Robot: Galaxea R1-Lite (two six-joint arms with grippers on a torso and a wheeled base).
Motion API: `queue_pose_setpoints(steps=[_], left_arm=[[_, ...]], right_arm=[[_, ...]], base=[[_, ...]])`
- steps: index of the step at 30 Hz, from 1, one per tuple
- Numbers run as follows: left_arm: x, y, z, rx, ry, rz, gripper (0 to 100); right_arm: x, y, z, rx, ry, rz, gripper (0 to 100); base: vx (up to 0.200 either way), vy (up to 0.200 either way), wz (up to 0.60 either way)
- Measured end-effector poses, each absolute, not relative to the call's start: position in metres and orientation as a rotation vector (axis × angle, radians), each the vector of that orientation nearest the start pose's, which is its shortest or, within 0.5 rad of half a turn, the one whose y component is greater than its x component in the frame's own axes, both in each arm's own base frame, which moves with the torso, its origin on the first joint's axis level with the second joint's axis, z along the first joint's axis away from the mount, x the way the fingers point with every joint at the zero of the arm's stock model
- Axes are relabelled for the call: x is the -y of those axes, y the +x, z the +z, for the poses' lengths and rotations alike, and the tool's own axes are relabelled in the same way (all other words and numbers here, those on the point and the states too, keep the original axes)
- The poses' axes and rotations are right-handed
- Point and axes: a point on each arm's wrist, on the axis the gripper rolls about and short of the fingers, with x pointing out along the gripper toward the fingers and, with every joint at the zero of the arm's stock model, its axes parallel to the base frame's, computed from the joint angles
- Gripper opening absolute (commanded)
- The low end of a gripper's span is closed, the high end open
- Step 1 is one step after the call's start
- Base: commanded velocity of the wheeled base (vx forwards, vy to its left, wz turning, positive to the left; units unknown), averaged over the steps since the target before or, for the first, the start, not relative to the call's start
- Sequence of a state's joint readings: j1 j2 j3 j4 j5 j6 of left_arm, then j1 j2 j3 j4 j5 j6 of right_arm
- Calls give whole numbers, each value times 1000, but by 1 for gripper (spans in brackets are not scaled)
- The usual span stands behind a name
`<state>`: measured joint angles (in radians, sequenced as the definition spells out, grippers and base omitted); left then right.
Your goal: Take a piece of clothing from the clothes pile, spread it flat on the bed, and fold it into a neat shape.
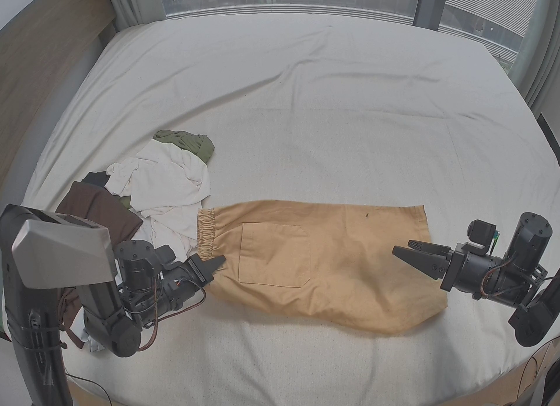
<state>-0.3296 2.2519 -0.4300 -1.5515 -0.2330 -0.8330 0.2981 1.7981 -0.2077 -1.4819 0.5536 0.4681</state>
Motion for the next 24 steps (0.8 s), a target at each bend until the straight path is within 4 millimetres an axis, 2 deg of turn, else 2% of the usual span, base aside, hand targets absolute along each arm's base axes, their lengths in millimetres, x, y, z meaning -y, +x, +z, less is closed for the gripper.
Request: queue_pose_setpoints(steps=[7, 15, 21, 24], left_arm=[[83, 274, 30, -476, -672, -375, 0], [53, 253, 42, -460, -658, -310, 0], [48, 244, 54, -426, -654, -319, 0], [54, 242, 60, -410, -637, -350, 0]], right_arm=[[-82, 224, 98, -341, 454, 806, 100], [-86, 223, 92, -371, 452, 816, 100], [-90, 220, 91, -383, 450, 832, 100], [-93, 218, 92, -381, 448, 845, 100]], base=[[0, 0, 0], [0, 0, 0], [0, 0, 0], [0, 0, 0]])
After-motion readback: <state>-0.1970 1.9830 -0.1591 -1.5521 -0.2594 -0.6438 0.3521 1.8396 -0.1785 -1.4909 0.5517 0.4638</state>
